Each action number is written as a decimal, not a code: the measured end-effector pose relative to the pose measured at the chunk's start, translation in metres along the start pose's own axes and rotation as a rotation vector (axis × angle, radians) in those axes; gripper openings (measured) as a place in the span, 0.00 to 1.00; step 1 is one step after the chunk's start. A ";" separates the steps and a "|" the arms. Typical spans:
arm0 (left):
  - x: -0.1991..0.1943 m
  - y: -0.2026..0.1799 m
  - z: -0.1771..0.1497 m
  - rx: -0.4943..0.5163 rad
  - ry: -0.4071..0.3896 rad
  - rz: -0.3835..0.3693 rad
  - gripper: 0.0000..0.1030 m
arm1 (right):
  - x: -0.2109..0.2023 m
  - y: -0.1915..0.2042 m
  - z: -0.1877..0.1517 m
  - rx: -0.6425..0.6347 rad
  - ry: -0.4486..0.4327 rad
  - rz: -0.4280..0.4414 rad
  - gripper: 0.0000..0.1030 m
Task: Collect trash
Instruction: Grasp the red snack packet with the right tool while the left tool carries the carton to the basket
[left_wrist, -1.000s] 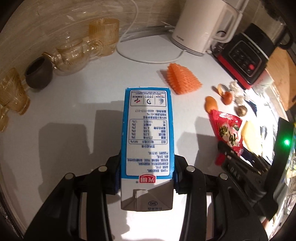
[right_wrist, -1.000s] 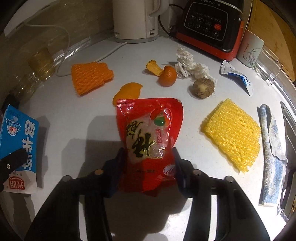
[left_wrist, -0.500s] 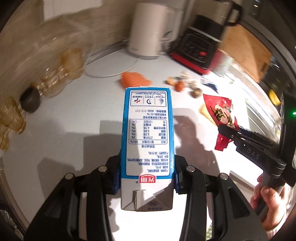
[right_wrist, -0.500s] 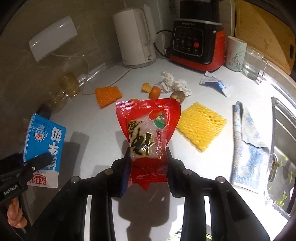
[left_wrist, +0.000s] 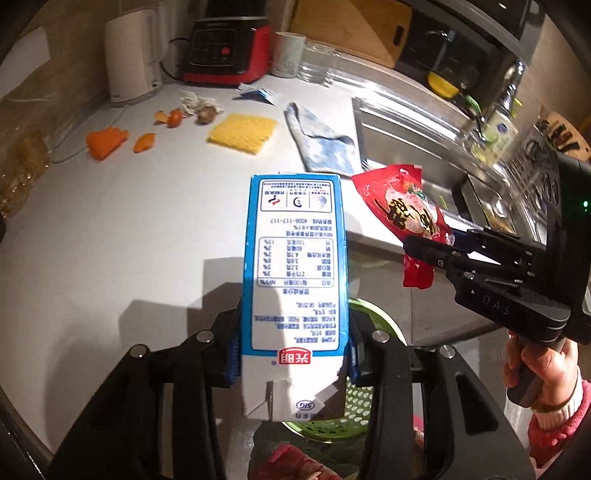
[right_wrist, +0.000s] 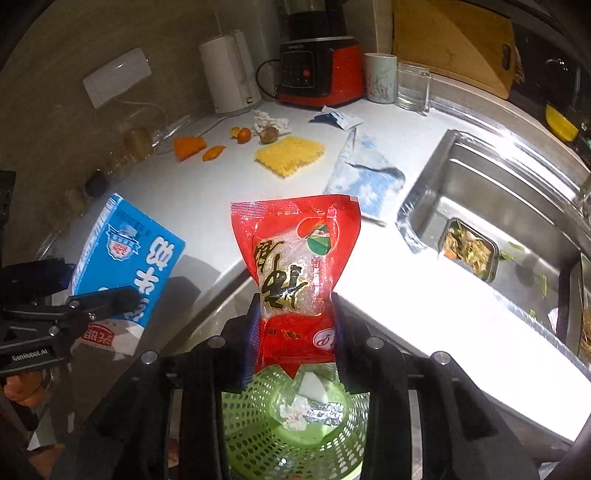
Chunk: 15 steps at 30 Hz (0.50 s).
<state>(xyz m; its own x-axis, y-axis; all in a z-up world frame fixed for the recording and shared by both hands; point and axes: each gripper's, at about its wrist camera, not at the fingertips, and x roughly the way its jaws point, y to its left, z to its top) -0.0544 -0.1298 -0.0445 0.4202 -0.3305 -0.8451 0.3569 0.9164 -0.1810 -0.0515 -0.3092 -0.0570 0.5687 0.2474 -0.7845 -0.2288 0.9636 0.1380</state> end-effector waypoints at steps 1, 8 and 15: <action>0.006 -0.010 -0.007 0.004 0.019 0.001 0.39 | -0.004 -0.006 -0.009 0.008 0.008 0.003 0.34; 0.035 -0.069 -0.048 0.000 0.101 0.013 0.39 | -0.027 -0.034 -0.054 0.033 0.039 0.025 0.35; 0.057 -0.094 -0.075 -0.025 0.143 0.044 0.39 | -0.034 -0.045 -0.085 0.018 0.071 0.057 0.35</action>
<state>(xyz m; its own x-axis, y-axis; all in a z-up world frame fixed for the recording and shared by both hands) -0.1266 -0.2182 -0.1131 0.3115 -0.2564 -0.9150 0.3188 0.9353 -0.1536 -0.1275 -0.3693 -0.0878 0.4973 0.2948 -0.8160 -0.2450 0.9500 0.1938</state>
